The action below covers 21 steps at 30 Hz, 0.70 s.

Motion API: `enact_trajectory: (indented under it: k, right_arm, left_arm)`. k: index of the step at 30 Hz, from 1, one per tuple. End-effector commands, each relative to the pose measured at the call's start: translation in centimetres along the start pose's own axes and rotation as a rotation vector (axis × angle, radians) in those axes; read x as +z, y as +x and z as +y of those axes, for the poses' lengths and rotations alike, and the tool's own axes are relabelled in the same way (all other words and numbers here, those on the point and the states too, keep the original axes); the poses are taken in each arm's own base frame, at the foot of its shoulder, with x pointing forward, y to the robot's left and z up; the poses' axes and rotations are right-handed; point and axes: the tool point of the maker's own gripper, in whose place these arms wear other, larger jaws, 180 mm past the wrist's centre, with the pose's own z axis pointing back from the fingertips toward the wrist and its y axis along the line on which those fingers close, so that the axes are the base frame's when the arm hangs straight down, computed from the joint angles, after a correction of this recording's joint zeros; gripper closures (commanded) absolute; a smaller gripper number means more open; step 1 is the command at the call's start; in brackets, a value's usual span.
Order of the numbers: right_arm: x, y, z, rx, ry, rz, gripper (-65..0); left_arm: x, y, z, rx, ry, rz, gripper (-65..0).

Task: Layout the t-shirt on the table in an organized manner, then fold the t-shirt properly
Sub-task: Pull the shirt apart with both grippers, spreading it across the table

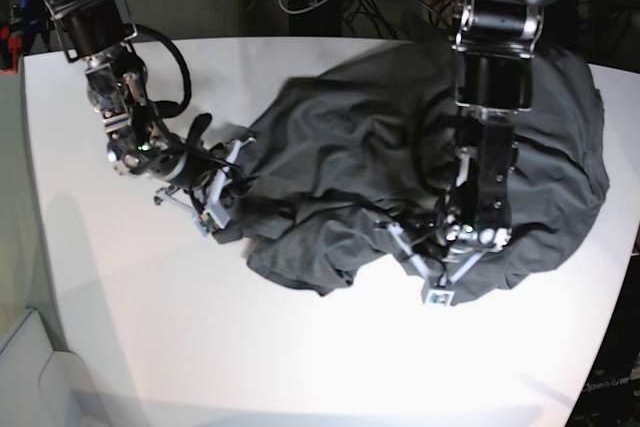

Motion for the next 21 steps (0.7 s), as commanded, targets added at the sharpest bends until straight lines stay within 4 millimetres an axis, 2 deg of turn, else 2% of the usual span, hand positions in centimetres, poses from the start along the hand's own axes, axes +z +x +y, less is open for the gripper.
enact_trajectory:
  k: [1, 6, 9, 16, 19, 21]
  right_arm:
    - [0.6, -4.0, -1.8, 0.030, -0.068, 0.172, -0.3]
    - [0.7, -4.5, -2.0, 0.027, -0.070, 0.184, -0.3]
    - [0.8, -5.4, -1.6, 0.023, -0.063, 0.197, -0.2]
    - [0.7, -6.6, -0.7, 0.015, -0.047, 0.218, -0.2]
    - [0.7, -6.9, -0.5, 0.012, -0.044, 0.223, -0.2]
    - [0.8, -7.5, -0.4, 0.010, -0.042, 0.234, -0.2]
  left_arm:
    - [0.9, 3.5, -1.9, 0.001, -0.038, -0.084, -0.3]
    - [0.1, 4.8, -9.6, 0.020, -0.177, -0.104, -0.3]
    - [-1.0, 4.6, -11.4, -0.025, -0.200, -0.102, -0.3]
    - [-2.1, 6.1, -12.8, -0.044, -0.229, -0.152, -0.3]
    - [-3.2, 6.0, -13.7, 0.004, -0.275, -0.159, -0.3]
    - [-4.4, 5.2, -13.5, 0.027, -0.273, -0.161, -0.3]
